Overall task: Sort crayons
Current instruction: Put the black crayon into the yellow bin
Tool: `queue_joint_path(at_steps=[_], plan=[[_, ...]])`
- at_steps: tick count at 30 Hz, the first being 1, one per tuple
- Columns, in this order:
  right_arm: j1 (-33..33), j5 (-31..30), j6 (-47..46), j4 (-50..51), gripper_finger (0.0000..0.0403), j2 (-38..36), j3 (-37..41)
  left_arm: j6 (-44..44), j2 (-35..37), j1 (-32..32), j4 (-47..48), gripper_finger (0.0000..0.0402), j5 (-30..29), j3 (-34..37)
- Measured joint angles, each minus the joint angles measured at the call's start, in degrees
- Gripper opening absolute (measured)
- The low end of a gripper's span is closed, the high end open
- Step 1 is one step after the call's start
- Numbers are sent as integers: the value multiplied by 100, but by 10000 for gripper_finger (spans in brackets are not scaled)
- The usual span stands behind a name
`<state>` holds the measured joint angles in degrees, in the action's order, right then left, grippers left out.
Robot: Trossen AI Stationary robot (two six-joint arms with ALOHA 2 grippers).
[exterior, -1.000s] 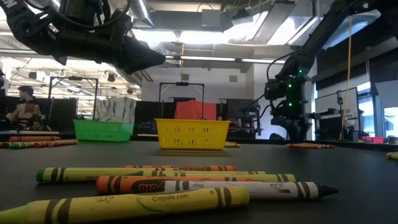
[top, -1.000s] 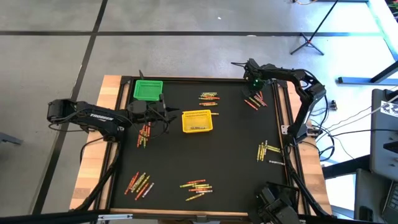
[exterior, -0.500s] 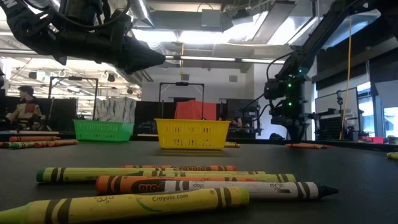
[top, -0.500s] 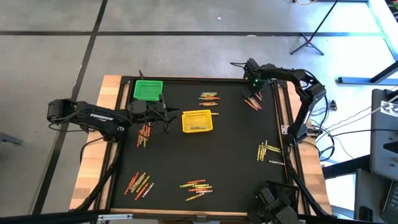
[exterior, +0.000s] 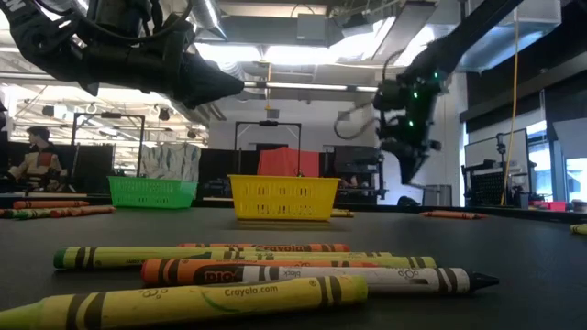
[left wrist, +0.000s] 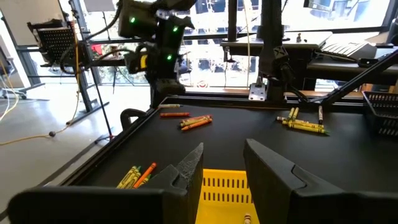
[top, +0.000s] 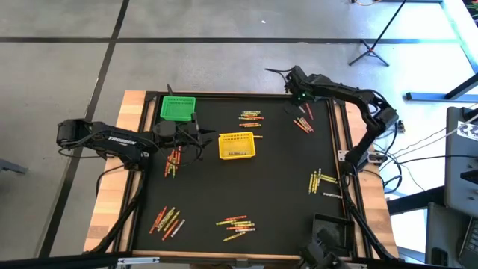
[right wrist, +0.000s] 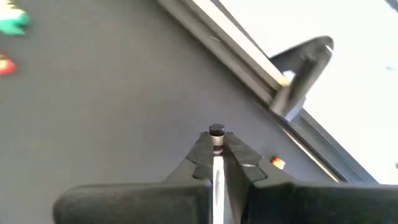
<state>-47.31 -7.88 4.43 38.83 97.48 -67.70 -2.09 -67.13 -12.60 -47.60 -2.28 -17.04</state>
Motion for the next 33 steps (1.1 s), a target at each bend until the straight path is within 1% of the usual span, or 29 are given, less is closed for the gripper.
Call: queue_joint_path(at_steps=[6,11,16,19,22,26,33], plan=[[749,28,59,-228,19,-457,2,0,0,-1,-17,103,0,0],[1428,574,80,-890,20,-574,2,0,2,-1,-74,103,0,0],[2089,1143,189,-1816,20,-553,2,0,2,0,-107,103,0,0],[2430,1330,192,-2363,20,-545,2,0,2,-2,-106,103,0,0],[2711,1355,192,-2795,21,-545,2,0,2,0,-104,103,0,0],[3001,1376,192,-3123,21,-436,0,-1,2,0,-106,103,0,0],[3367,1399,192,-3558,21,137,-2,-2,2,-2,-139,103,-15,0]])
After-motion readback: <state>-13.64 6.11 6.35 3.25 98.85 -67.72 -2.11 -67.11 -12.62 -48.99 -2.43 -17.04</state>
